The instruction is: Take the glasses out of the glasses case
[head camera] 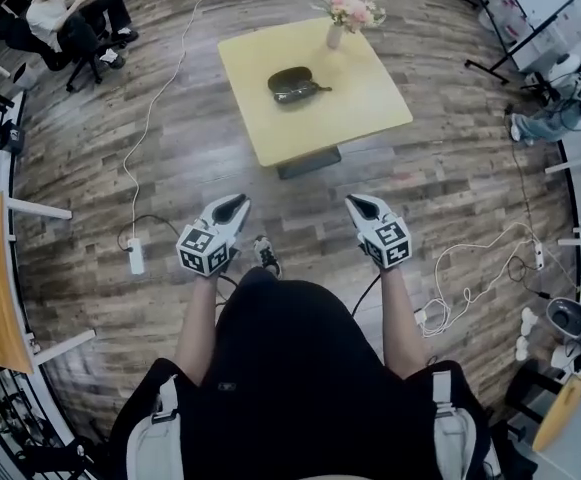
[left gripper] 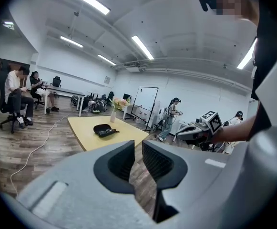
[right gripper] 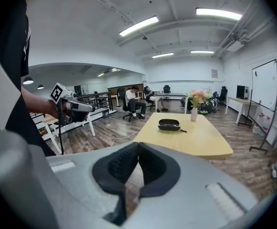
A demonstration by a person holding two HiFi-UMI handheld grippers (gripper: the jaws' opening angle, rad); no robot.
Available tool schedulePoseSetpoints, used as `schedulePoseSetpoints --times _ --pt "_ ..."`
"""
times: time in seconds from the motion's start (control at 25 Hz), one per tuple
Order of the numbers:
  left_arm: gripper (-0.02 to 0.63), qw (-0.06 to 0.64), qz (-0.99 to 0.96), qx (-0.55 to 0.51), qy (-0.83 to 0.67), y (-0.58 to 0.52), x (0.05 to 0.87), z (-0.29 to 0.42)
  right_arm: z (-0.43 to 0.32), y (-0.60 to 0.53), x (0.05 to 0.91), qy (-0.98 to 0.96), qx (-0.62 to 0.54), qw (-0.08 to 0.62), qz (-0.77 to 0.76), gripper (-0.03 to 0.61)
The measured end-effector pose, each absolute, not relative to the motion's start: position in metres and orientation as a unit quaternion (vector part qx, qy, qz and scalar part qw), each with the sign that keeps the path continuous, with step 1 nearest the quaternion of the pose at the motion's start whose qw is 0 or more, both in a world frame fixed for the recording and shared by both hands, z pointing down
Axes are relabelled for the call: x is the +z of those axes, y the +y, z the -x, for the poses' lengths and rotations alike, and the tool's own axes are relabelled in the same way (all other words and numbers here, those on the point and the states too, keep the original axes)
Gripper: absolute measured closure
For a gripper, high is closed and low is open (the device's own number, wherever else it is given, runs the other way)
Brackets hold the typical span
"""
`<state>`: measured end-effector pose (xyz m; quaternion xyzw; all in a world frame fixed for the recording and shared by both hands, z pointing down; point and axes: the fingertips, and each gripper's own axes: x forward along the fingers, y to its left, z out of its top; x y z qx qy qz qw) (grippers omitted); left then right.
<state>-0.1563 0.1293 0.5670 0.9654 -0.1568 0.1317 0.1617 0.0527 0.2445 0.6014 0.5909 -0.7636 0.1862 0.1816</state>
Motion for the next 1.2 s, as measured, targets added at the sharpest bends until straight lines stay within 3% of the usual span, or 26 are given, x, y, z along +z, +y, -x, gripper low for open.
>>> schedulePoseSetpoints --times 0.64,1.2 --pt "0.555 0.177 -0.971 0.136 -0.084 0.049 0.572 0.112 -0.070 0.177 0.603 -0.730 0.205 0.194 -0.623 0.575" --pt "0.555 0.190 -0.967 0.114 -0.127 0.004 0.592 0.183 -0.007 0.112 0.621 -0.755 0.176 0.262 -0.575 0.575"
